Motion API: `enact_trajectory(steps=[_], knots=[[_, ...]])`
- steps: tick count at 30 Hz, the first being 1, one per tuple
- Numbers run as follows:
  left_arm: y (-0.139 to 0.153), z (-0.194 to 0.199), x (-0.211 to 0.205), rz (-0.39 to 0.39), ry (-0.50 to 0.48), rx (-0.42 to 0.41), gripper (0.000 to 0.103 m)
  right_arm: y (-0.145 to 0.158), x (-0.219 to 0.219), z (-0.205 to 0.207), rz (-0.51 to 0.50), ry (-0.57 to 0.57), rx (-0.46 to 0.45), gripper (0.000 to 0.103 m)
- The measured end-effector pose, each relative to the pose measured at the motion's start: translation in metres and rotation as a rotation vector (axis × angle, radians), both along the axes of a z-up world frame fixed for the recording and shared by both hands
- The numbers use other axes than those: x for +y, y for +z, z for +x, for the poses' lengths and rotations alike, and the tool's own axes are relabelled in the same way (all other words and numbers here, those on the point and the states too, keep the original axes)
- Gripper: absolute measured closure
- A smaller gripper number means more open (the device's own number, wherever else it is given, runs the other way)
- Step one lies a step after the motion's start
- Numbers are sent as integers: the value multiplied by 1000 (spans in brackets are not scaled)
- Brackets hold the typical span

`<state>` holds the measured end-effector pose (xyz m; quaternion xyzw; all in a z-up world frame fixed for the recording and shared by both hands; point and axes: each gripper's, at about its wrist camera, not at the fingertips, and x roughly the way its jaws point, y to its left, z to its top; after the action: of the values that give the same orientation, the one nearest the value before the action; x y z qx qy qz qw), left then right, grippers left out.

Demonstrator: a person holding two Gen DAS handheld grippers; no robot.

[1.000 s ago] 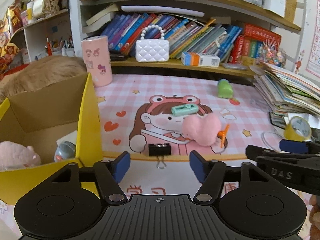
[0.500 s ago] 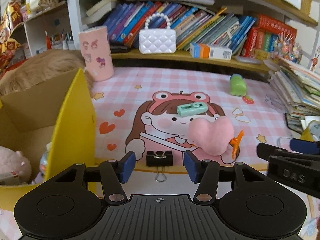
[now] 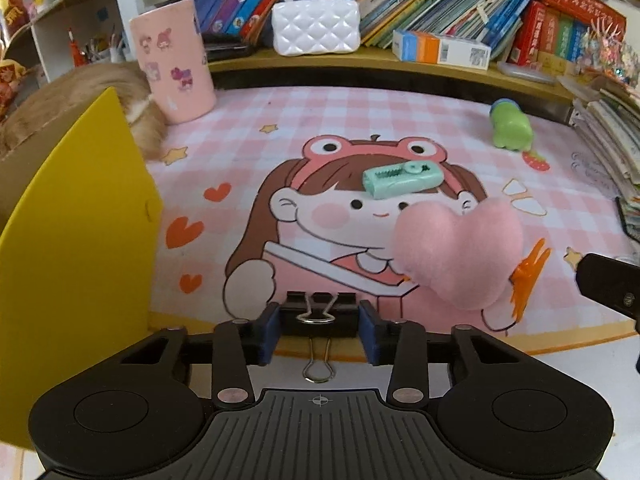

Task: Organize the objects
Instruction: 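Grasp the black binder clip with the left tool while the right tool grasps the pink heart plush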

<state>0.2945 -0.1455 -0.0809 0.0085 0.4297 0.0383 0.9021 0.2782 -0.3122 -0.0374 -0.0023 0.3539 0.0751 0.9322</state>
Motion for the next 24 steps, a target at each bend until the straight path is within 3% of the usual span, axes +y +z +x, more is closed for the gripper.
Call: enact_trajectory(steps=[4, 11, 16, 21, 24], knots=[[11, -6, 7, -12, 20, -34, 65, -2, 1, 6, 13, 28, -5, 37], [59, -25, 21, -27, 66, -168, 65, -16, 6, 29, -16, 52, 2, 33], [80, -37, 29, -61, 82, -208, 65, -19, 25, 40, -31, 181, -24, 20], [89, -51, 35, -88, 89, -215, 65, -29, 47, 53, -86, 267, -24, 21], [92, -60, 37, -93, 95, -212, 65, -33, 54, 57, -89, 299, -28, 27]])
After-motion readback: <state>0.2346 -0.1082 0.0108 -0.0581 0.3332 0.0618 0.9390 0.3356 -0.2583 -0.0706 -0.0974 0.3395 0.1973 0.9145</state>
